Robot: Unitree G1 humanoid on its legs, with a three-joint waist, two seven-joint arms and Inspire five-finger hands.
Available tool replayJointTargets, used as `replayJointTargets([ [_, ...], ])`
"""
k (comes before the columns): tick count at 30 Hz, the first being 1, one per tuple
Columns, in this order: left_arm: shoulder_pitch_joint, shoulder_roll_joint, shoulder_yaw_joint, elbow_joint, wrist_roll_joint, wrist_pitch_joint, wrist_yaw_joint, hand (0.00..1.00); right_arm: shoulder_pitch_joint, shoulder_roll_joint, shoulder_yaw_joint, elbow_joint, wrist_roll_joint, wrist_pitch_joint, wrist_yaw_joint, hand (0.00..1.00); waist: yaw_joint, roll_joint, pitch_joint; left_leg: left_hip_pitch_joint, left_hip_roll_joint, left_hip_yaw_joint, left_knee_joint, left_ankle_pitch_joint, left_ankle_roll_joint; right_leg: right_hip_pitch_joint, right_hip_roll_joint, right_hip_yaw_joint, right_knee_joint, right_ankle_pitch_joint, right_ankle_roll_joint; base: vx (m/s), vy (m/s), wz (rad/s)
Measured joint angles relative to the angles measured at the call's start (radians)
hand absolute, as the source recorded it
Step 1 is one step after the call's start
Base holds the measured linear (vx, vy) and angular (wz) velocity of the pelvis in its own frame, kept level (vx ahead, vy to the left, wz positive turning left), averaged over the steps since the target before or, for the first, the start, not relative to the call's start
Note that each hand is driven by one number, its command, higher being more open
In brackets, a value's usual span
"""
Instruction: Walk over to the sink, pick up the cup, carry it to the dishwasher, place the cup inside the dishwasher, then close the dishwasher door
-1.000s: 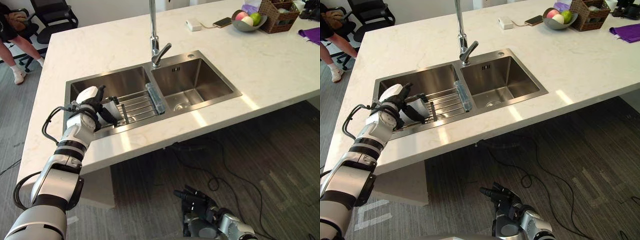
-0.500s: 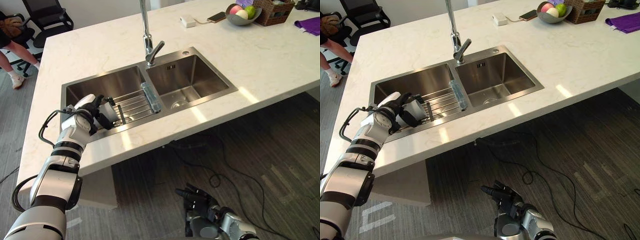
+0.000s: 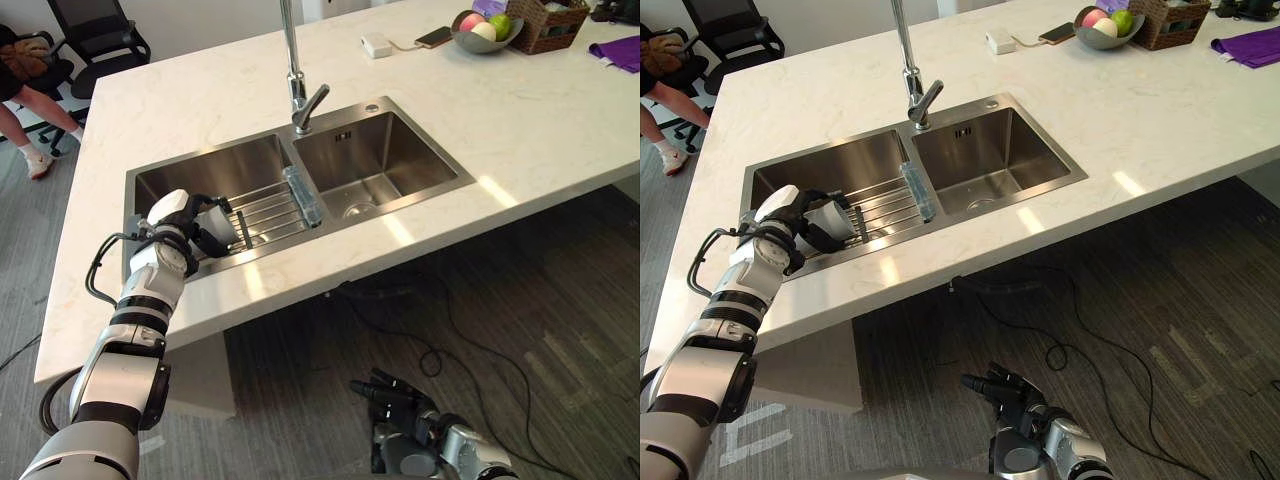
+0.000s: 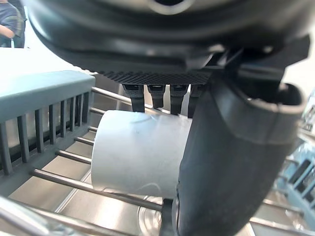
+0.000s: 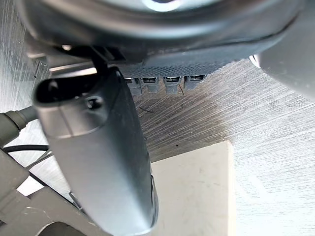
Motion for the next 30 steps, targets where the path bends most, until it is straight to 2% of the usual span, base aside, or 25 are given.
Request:
replayJointTargets([
  [5, 0.016, -0.024, 0.04, 0.023, 0.002, 0.008, 0.014, 0.0, 0.0, -0.001, 0.001, 0.006, -0.02, 0.008, 0.0, 1.0, 0.004, -0.006, -0.004, 0.001, 0.015, 0.0, 0.016, -0.024, 0.006, 0.011, 0.014, -0.003, 0.0, 0.0, 0.0, 0.0, 0.0, 0.0],
  [14, 0.025, -0.044, 0.039, 0.052, 0.042, -0.035, 0.059, 0.0, -0.018, -0.006, 0.001, 0.047, -0.021, 0.015, 0.021, 1.0, 0.005, -0.007, -0.01, 0.02, 0.023, -0.004, 0.012, -0.027, 0.0, 0.029, 0.022, -0.006, 0.0, -0.005, 0.007, -0.01, 0.033, 0.01],
  [17, 0.021, -0.044, 0.038, 0.072, 0.038, -0.066, 0.089, 0.0, -0.023, -0.007, 0.005, 0.056, -0.021, 0.015, 0.023, 1.0, 0.005, -0.008, -0.011, 0.021, 0.024, -0.005, 0.012, -0.028, 0.0, 0.03, 0.022, -0.007, 0.0, -0.006, 0.006, -0.04, 0.022, 0.01],
  [19, 0.026, -0.044, 0.035, 0.077, 0.018, -0.107, 0.128, 0.0, -0.033, -0.008, 0.01, 0.071, -0.021, 0.015, 0.023, 1.0, 0.006, -0.006, -0.012, 0.021, 0.025, -0.007, 0.012, -0.027, -0.001, 0.031, 0.02, -0.009, 0.0, -0.006, 0.006, -0.02, 0.015, 0.02],
  [21, 0.033, -0.042, 0.023, 0.067, -0.028, -0.136, 0.165, 0.0, -0.039, -0.007, 0.015, 0.079, -0.02, 0.014, 0.022, 1.0, 0.013, -0.007, -0.011, 0.019, 0.026, -0.013, 0.013, -0.027, -0.001, 0.032, 0.017, -0.014, 0.0, -0.006, 0.007, -0.04, 0.026, 0.08],
  [24, 0.087, -0.048, 0.014, -0.059, -0.204, -0.164, 0.179, 0.0, -0.038, -0.003, 0.019, 0.085, -0.014, 0.011, 0.015, 1.0, 0.034, -0.016, -0.009, 0.011, 0.029, -0.026, 0.015, -0.026, -0.002, 0.032, 0.014, -0.027, 0.0, -0.009, 0.008, -0.02, 0.022, 0.15],
  [26, 0.161, -0.054, 0.017, -0.209, -0.423, -0.162, 0.178, 0.0, -0.037, 0.004, 0.02, 0.091, -0.007, 0.001, -0.001, 1.0, 0.039, -0.021, -0.011, -0.003, 0.033, -0.051, 0.014, -0.023, -0.002, 0.032, 0.01, -0.049, 0.001, -0.011, 0.005, 0.02, 0.041, 0.28],
  [30, 0.271, -0.099, 0.081, -0.488, -0.67, -0.161, 0.179, 0.0, -0.036, 0.002, 0.014, 0.119, 0.008, -0.018, -0.019, 1.0, 0.075, -0.023, -0.013, -0.004, 0.027, -0.079, 0.013, -0.017, 0.002, 0.04, 0.002, -0.056, 0.006, -0.011, 0.006, 0.04, 0.061, 0.12],
])
